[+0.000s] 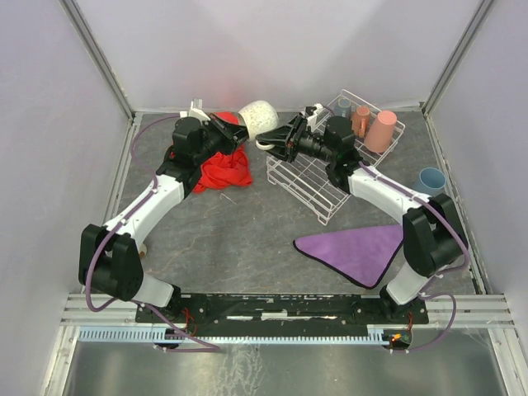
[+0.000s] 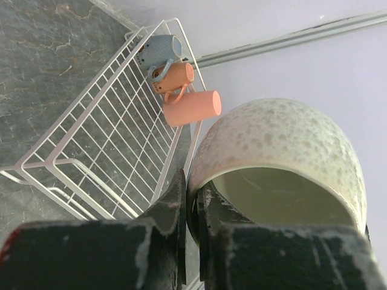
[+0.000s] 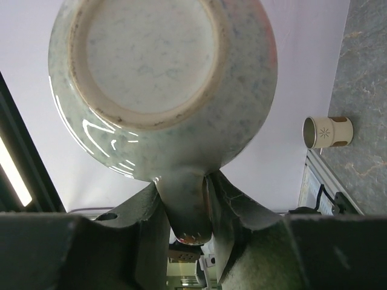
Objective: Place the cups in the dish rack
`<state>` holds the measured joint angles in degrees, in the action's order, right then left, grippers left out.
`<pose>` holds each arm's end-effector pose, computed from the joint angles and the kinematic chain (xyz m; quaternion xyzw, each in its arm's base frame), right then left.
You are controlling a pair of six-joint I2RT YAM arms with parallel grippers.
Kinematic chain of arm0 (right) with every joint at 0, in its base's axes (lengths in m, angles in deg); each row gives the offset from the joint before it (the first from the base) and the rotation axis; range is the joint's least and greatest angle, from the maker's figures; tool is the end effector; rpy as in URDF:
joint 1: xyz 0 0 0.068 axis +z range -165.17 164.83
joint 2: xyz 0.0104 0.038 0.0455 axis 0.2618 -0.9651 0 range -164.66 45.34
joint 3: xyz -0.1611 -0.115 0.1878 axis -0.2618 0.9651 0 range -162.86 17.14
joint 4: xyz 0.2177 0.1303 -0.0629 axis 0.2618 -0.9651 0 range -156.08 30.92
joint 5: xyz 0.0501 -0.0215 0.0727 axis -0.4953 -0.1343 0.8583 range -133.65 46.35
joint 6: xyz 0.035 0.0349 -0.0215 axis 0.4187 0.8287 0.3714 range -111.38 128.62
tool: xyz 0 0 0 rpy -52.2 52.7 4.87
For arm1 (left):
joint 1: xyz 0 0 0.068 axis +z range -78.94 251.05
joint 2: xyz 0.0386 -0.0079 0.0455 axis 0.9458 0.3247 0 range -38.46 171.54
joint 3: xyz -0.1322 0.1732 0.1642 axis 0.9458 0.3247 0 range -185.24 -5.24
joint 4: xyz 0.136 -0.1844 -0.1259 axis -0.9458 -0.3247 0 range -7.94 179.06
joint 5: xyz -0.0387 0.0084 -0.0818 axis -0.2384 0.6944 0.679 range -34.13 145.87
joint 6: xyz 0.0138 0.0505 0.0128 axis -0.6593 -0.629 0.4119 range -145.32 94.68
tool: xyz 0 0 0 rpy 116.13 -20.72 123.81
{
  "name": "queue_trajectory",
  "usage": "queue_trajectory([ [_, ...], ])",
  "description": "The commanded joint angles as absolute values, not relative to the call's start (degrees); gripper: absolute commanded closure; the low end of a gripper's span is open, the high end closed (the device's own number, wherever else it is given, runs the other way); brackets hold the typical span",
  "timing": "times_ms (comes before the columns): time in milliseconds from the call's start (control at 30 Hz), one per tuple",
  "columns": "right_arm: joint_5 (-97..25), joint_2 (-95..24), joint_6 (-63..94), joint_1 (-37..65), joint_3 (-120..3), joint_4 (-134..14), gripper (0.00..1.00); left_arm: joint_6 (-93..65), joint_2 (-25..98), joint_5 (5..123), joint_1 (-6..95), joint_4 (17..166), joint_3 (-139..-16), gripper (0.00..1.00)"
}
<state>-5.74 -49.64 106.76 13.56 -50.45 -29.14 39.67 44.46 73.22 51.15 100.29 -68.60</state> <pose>0.3314 0.2067 0.3216 0.1792 0.6711 0.7117 0.1048 0.3210 -0.1275 0.3344 -0.1957 0.7286 -0.5205 0.4000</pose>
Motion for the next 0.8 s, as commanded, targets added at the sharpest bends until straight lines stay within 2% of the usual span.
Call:
queue_trajectory([
  [0, -7.9, -51.2, 107.6, 15.4, -54.3, -25.1, 0.65, 42.4, 42.7, 75.9, 50.1, 110.5, -69.7, 0.97],
  [133, -8.2, -52.4, 108.2, 16.0, -55.1, -24.3, 0.71, 42.4, 42.9, 76.1, 50.2, 110.5, -69.7, 0.97],
  [167, -8.2, -52.5, 108.2, 16.1, -55.3, -24.2, 0.75, 42.4, 42.9, 76.2, 50.2, 110.6, -69.7, 0.97],
  [233, -8.6, -52.7, 108.1, 16.0, -55.5, -24.2, 0.91, 42.1, 43.0, 76.3, 50.1, 110.4, -69.7, 0.97],
  [333, -9.5, -52.4, 107.1, 16.1, -56.0, -24.8, 0.99, 40.2, 42.9, 75.8, 50.1, 108.6, -70.1, 0.96],
  [600, -9.9, -49.8, 100.2, 13.7, -57.3, -32.9, 0.99, 35.6, 41.5, 74.6, 51.3, 103.9, -70.3, 0.55],
  [767, -8.6, -48.0, 95.9, 9.5, -57.5, -38.2, 0.99, 34.1, 40.6, 74.4, 52.6, 101.7, -69.4, 0.46],
])
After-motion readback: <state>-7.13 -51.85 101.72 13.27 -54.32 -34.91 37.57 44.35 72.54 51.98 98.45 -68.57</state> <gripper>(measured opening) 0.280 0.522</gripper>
